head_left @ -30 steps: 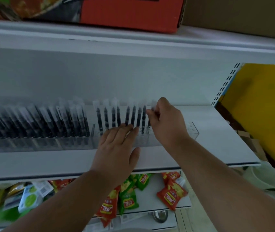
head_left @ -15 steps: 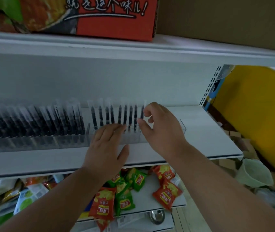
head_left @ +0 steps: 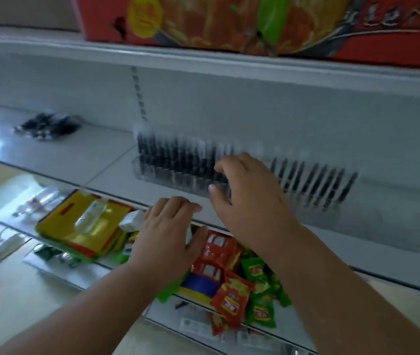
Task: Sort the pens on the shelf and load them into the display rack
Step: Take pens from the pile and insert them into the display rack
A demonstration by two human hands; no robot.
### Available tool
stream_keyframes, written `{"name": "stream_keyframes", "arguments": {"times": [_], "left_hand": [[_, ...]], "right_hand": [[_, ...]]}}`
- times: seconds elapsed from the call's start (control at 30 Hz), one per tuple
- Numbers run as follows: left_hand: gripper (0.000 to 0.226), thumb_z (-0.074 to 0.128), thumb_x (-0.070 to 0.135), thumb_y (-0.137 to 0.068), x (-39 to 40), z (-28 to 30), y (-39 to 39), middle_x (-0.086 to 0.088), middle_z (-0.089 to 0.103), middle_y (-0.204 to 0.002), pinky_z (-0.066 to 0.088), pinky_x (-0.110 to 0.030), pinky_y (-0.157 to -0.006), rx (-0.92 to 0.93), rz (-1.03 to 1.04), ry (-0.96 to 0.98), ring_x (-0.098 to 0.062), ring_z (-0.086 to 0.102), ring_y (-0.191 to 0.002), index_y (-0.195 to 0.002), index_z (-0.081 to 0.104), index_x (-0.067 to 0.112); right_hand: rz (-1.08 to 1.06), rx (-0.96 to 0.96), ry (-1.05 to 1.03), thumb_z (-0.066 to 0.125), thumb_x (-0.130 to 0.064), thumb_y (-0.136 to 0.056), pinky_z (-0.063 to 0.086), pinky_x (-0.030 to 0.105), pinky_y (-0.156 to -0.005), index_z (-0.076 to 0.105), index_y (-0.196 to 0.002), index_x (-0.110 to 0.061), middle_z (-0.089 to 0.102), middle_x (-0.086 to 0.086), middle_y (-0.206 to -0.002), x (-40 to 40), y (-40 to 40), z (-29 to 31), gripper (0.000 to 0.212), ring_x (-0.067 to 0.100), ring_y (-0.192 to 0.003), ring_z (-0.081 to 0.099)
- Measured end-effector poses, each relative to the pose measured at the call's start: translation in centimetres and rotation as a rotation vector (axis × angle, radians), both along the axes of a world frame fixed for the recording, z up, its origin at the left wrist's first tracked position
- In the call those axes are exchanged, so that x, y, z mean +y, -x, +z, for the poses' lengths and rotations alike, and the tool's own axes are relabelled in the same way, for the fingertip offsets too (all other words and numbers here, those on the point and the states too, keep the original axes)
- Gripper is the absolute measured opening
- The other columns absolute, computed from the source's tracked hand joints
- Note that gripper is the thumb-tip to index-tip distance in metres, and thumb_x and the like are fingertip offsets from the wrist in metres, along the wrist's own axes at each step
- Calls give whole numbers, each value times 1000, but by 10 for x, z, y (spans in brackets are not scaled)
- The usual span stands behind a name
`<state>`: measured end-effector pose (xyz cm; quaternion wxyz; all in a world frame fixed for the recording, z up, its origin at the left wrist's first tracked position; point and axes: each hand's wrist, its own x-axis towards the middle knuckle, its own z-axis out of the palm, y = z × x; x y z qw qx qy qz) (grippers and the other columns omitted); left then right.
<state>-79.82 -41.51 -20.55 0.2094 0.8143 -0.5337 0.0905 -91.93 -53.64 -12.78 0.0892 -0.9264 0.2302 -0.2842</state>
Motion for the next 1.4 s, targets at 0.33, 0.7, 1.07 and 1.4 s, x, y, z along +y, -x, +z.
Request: {"name": "stream_keyframes", "arguments": {"times": [0.33, 0.7, 1.07, 1.4], "left_hand": [[43, 45, 53, -86, 160, -13, -136, 3, 62, -110, 47, -42, -90, -14, 256, 25, -25, 57, -106, -112, 65, 26], [40, 47, 53, -86, 280, -8, -283, 7, 61, -107, 46, -41, -88, 13, 339, -5, -21, 56, -105, -111, 65, 27], [54, 31, 59, -87, 239, -1, -409, 8, 58, -118, 40, -39, -97, 66, 356, -41, -18, 51, -114, -122, 59, 30], [47, 36, 57, -91, 222, -1, -514, 10, 54, -125, 38, -39, -99, 106, 396, -61, -18, 45, -119, -128, 55, 34]], "right_hand": [[188, 42, 29, 58, -36, -91, 48, 43, -84, 59, -115, -15, 59, 6, -108, 131, -164, 9, 31, 26, -99, 55], [220, 104, -36, 51, -41, -94, 43, 43, -91, 56, -116, -22, 56, 0, -112, 235, -319, 17, 30, 22, -105, 51], [236, 110, -54, 52, -45, -94, 45, 36, -95, 54, -122, -26, 56, -4, -119, 197, -457, 14, 33, 16, -111, 52], [251, 141, -88, 56, -43, -92, 48, 38, -86, 57, -114, -22, 57, -1, -110, 178, -561, 8, 30, 18, -102, 54]]}}
